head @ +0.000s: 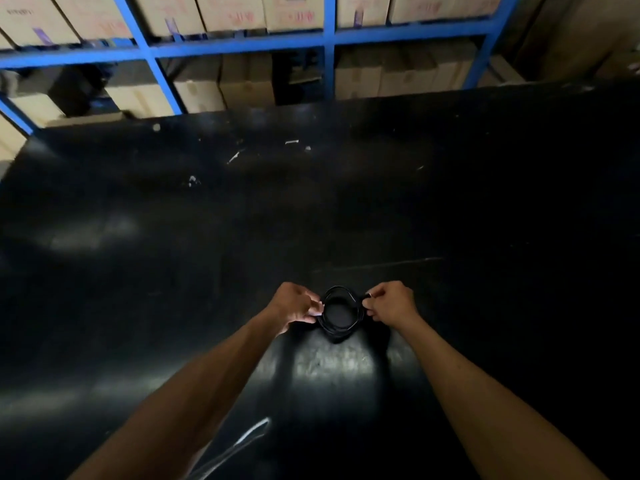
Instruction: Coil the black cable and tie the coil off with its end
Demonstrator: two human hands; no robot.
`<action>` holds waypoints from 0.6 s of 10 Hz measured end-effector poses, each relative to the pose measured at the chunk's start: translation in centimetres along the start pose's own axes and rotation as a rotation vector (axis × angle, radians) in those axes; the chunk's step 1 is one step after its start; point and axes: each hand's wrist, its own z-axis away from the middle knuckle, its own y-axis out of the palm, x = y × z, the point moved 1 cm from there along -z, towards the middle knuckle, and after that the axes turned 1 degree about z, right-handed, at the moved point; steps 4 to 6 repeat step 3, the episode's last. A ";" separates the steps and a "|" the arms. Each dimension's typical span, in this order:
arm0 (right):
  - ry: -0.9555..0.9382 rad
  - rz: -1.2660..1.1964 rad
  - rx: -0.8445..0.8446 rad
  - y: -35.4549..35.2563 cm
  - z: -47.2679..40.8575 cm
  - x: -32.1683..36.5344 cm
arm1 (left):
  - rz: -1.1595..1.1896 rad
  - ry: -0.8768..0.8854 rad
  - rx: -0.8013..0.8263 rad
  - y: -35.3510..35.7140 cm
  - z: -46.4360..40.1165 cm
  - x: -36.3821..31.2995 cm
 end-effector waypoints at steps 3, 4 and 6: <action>-0.009 0.144 0.006 1.9 -2.1 -1.6 | -0.280 0.125 -0.308 -0.3 -1.1 1.5; -0.009 0.144 0.006 1.9 -2.1 -1.6 | -0.280 0.125 -0.308 -0.3 -1.1 1.5; -0.009 0.144 0.006 1.9 -2.1 -1.6 | -0.280 0.125 -0.308 -0.3 -1.1 1.5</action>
